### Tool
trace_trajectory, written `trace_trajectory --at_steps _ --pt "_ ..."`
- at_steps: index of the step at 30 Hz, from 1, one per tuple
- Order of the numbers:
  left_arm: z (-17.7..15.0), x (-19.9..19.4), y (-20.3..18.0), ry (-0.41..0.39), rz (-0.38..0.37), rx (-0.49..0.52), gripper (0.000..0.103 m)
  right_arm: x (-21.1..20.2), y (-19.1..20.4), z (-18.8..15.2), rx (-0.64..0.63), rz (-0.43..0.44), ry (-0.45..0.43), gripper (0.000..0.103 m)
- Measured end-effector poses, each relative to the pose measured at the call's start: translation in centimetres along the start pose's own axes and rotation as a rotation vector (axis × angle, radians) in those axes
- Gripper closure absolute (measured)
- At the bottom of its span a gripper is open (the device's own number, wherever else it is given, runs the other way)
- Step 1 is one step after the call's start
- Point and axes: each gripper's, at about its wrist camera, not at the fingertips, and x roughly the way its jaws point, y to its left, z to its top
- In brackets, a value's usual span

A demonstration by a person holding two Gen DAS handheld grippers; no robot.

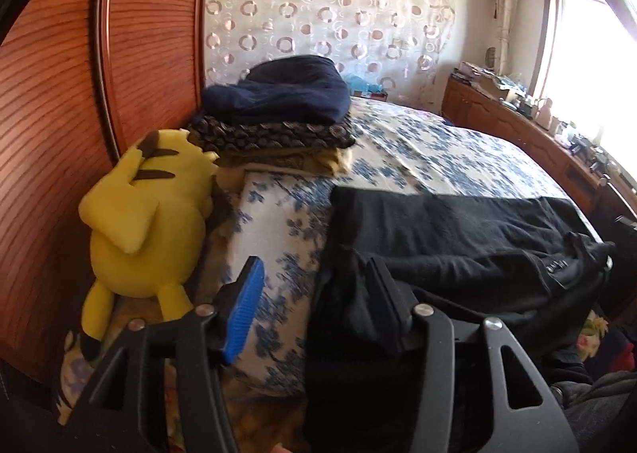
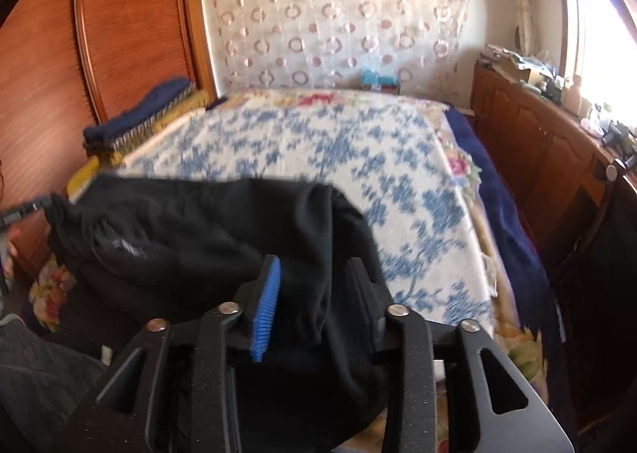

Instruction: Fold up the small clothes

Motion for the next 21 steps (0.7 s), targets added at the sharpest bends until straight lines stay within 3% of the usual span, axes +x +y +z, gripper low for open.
trace_trajectory --at_steps 3,10,15,21 --pt "1.2 0.4 0.6 -0.008 0.004 -0.002 0.047 -0.5 -0.4 1.6 0.006 -0.033 -0.038 0.055" --pt "4.1 3.3 -0.4 0.022 0.011 0.072 0.047 1.9 0.1 5.2 -0.041 -0.018 -0.056 0.054" --pt "5.3 6.7 -2.2 0.096 -0.027 0.156 0.047 5.9 1.0 5.5 -0.112 -0.016 -0.014 0.041" --pt "6.2 9.4 -3.0 0.178 -0.066 0.168 0.047 10.6 0.6 4.6 -0.143 -0.025 0.081 0.04"
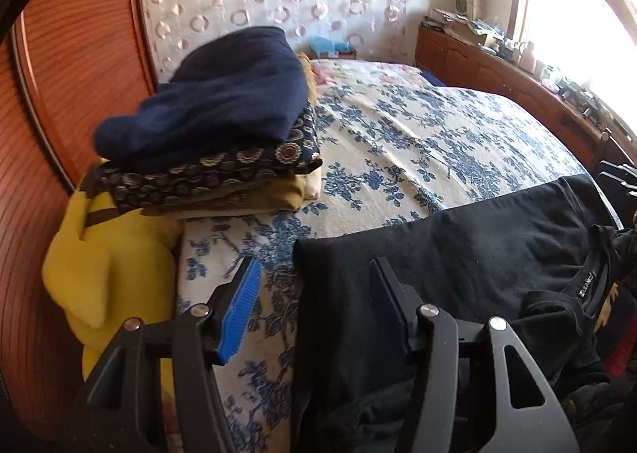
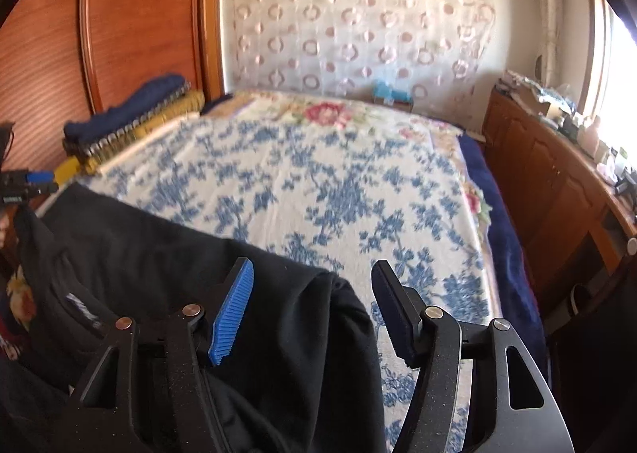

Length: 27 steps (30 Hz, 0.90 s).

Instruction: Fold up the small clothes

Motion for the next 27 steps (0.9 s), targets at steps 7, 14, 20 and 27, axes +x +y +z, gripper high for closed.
trace_trajectory --at_steps 7,14,20,27 --pt "0.4 2.4 0.3 0.098 -0.001 0.008 0.047 3.2 -2.0 0.0 0.019 0.013 0.096 0.04" --pt "0.2 2.6 0.6 0.077 -0.037 -0.047 0.047 4.9 -3.1 -0.6 0.057 0.058 0.187 0.04" --pt "0.7 1.9 0.7 0.073 -0.041 -0.011 0.047 5.1 -3.0 -0.9 0.055 0.073 0.229 0.039" --pt "2.5 2.0 1.5 0.126 -0.063 0.067 0.047 5.0 -2.0 -1.1 0.006 0.071 0.226 0.039"
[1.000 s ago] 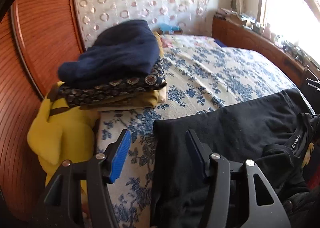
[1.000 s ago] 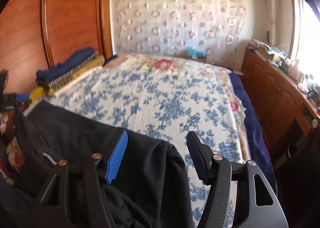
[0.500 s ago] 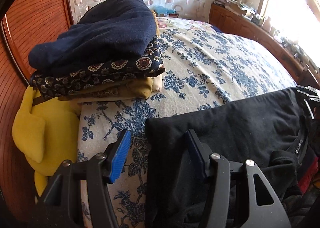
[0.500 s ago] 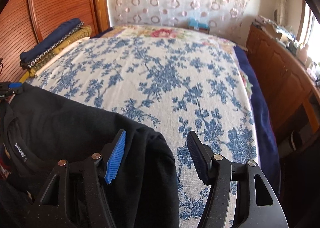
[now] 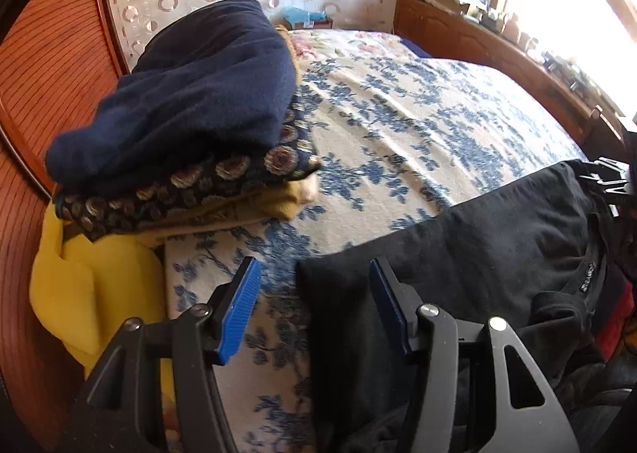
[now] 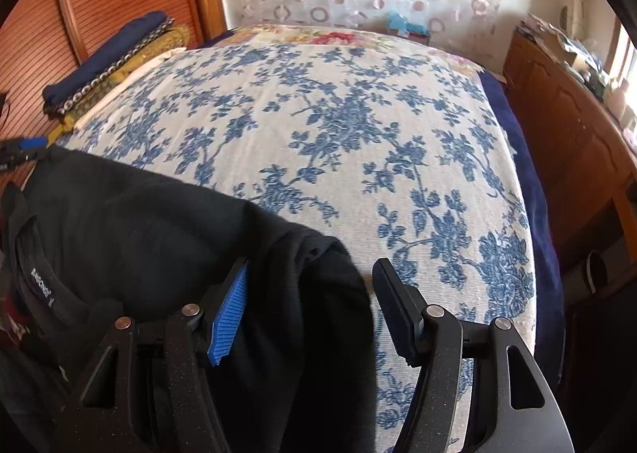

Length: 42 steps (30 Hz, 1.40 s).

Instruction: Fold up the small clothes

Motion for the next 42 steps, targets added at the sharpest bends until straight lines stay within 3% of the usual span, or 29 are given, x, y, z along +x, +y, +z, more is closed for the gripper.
trace_trajectory --at_steps 4,9,10,12,14,18,23,31,42 --pt "0.4 0.4 0.3 0.028 -0.039 0.011 0.047 0.1 0.4 -0.1 -0.001 0.004 -0.009 0.041" --pt "-0.4 1.8 -1.1 0.099 -0.102 0.059 0.052 -0.1 1.1 -0.2 -0.008 0.08 -0.006 0.073" --pt "-0.6 1.7 -1.4 0.094 -0.095 0.072 0.056 -0.2 1.2 -0.2 -0.005 0.1 -0.002 0.076" --pt "-0.7 1.2 -1.7 0.089 -0.124 0.06 0.083 -0.5 1.3 -0.4 -0.003 0.127 0.002 0.087" --pt "-0.8 0.4 -2.1 0.067 -0.112 0.059 0.091 -1.0 1.5 -0.5 -0.009 0.135 -0.009 0.09" --pt "-0.9 -3.4 -3.6 -0.032 -0.089 0.052 0.095 -3.6 2.8 -1.0 -0.006 0.17 -0.057 0.092" --pt "0.0 -11.3 -5.8 -0.193 -0.091 0.098 0.095 -9.4 4.2 -0.6 -0.003 0.138 -0.193 0.093" --pt "1.6 -21.1 -7.0 -0.364 -0.065 0.164 0.095 -18.9 4.0 0.9 -0.032 0.098 -0.397 0.093" --pt "4.7 -26.7 -8.0 -0.528 -0.021 0.215 0.095 -27.7 4.0 2.9 -0.11 -0.007 -0.561 0.094"
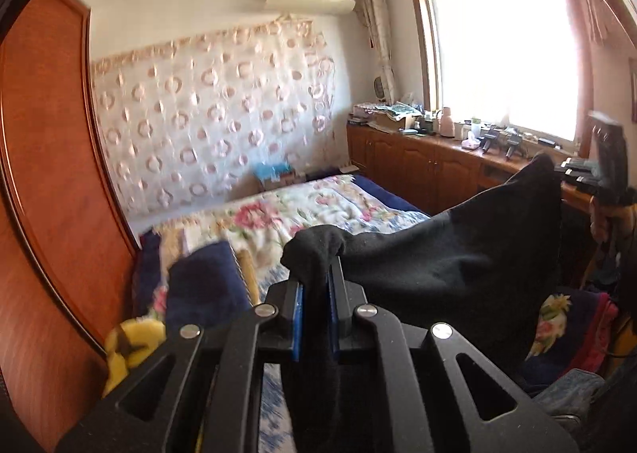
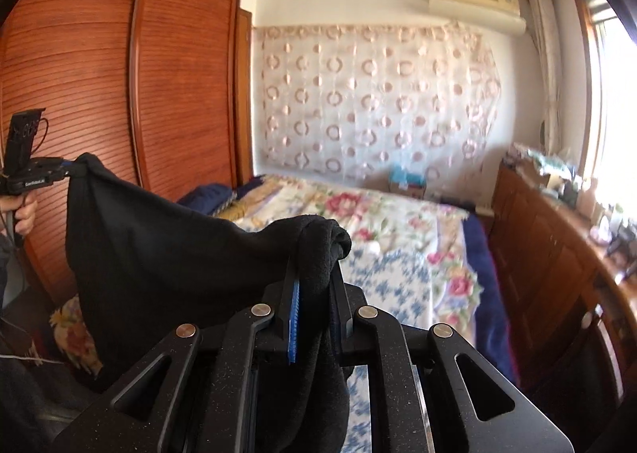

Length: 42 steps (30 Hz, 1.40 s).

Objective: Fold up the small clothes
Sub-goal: 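Close both tools on the shirt edge and lift it up, then lower the shirt onto the bedspread and open both tools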

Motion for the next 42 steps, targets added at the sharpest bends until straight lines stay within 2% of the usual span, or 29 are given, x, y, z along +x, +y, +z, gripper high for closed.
trace_trajectory --at_steps 8,12,15,18,19,22,25,27,28,30,31,33,34,35,36,37,42 --pt "6.2 -2.2 2.2 -0.144 0.008 -0.004 0.095 -2.8 -0.5 7.3 -0.109 -0.069 -0.083 0.094" --pt "8.1 -2.6 2.9 -0.171 0.039 0.016 0.095 -3.7 -0.9 9.9 -0.141 -0.1 -0.118 0.094" --pt "9.1 -1.1 4.1 -0.172 0.067 0.003 0.095 -2.8 -1.9 11.7 -0.146 -0.131 -0.127 0.094" --pt "9.4 3.0 5.5 -0.136 0.079 -0.026 0.095 1.3 -4.0 12.7 -0.07 -0.136 -0.089 0.094" --pt "9.2 4.7 5.6 -0.121 0.083 -0.032 0.095 2.7 -4.4 12.7 -0.078 -0.151 -0.076 0.094" --pt "8.0 11.8 6.8 -0.063 0.102 -0.06 0.095 9.3 -6.2 11.7 -0.11 -0.217 0.005 0.094" --pt "6.0 19.4 7.2 0.0 0.109 -0.088 0.091 17.7 -9.0 9.0 -0.108 -0.264 0.123 0.094" --pt "4.9 24.4 6.3 0.076 0.127 -0.072 0.09 23.3 -10.8 6.5 -0.113 -0.294 0.192 0.094" --pt "4.0 27.6 6.0 0.123 0.103 -0.065 0.089 25.3 -11.6 5.3 -0.113 -0.311 0.225 0.093" --pt "3.3 31.2 5.1 0.192 0.067 -0.083 0.077 30.5 -12.8 2.9 -0.087 -0.343 0.355 0.092" --pt "2.8 32.8 4.8 0.216 0.072 -0.092 0.073 32.1 -13.1 2.1 -0.056 -0.327 0.387 0.091" --pt "2.3 34.1 4.1 0.216 0.08 -0.093 0.059 33.8 -13.5 0.5 -0.034 -0.326 0.409 0.081" --pt "2.0 34.5 3.8 0.228 0.077 -0.093 0.057 34.4 -13.6 -0.1 -0.034 -0.356 0.411 0.079" --pt "1.8 34.6 3.5 0.237 0.077 -0.091 0.053 34.8 -13.7 -0.5 -0.029 -0.366 0.414 0.07" --pt "1.6 34.5 3.2 0.241 0.071 -0.088 0.051 35.1 -13.8 -1.0 -0.017 -0.359 0.422 0.055" --pt "1.3 34.2 2.7 0.246 0.059 -0.085 0.05 35.0 -13.7 -1.3 -0.006 -0.353 0.418 0.052" --pt "-0.4 31.6 1.7 0.264 0.036 -0.103 0.049 32.5 -12.9 -3.2 0.039 -0.293 0.415 0.052"
